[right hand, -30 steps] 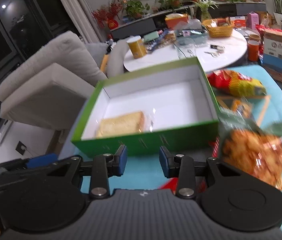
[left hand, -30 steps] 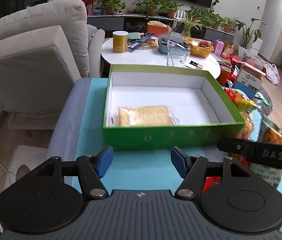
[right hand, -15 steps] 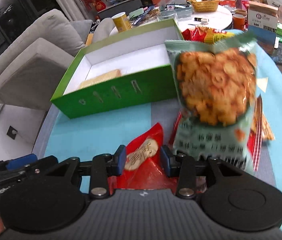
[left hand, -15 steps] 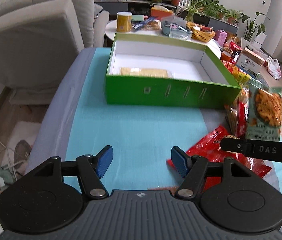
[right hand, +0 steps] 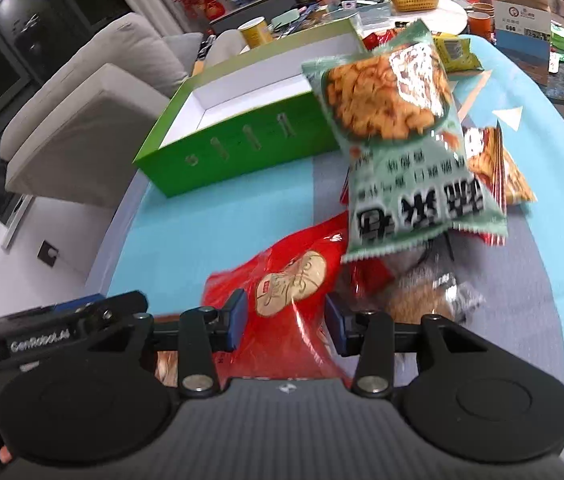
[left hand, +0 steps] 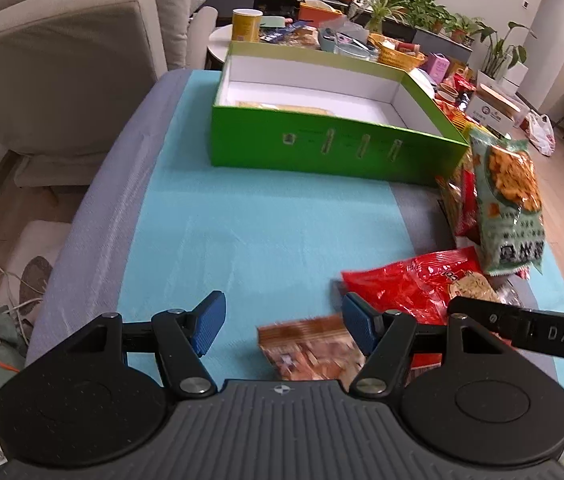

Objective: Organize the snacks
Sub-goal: 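Move the left tool back to the pile and grasp the red bag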

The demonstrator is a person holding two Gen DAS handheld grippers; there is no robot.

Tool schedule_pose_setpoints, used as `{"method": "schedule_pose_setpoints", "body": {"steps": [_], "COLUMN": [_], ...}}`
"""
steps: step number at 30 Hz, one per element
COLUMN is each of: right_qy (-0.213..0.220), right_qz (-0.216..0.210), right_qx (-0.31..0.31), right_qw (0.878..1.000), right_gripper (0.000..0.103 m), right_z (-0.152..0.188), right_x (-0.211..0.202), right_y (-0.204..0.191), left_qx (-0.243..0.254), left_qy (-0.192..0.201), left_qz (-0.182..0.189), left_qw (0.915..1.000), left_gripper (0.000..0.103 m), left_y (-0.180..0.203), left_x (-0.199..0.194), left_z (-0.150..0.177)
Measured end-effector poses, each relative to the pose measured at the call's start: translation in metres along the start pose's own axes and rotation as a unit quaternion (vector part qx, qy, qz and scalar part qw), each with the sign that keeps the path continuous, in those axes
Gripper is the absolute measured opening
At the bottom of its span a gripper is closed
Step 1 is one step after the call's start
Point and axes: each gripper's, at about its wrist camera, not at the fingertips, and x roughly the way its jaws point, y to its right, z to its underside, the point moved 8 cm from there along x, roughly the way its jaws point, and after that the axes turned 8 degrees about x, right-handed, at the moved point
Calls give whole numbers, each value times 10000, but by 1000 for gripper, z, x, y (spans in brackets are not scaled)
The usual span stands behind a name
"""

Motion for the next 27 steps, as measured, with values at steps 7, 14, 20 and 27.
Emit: {"method": "schedule_pose_setpoints", "body": {"steps": [7, 14, 20, 27], "right_qy": [-26, 14, 46, -17], "right_qz": [36, 66, 42, -17], "right_qx": [81, -191, -106, -44], "right_qw": [10000, 9998, 9999, 10000], "right_gripper": [71, 71, 75, 75], "right_z": [9, 18, 22, 22], "right_x": [-14, -20, -16, -15], "right_y": [12, 18, 30, 31], "left_qx": [158, 335, 566, 766], "left_qy": [-2, 87, 5, -205], "left_qz": [60, 235, 361, 600], "left_qw": [9999, 9991, 9977, 9950], "left_gripper": [62, 62, 62, 62], "left_y": [12, 29, 46, 61], "left_x": [-8, -21, -19, -15], "left_z": [8, 10, 14, 24]}}
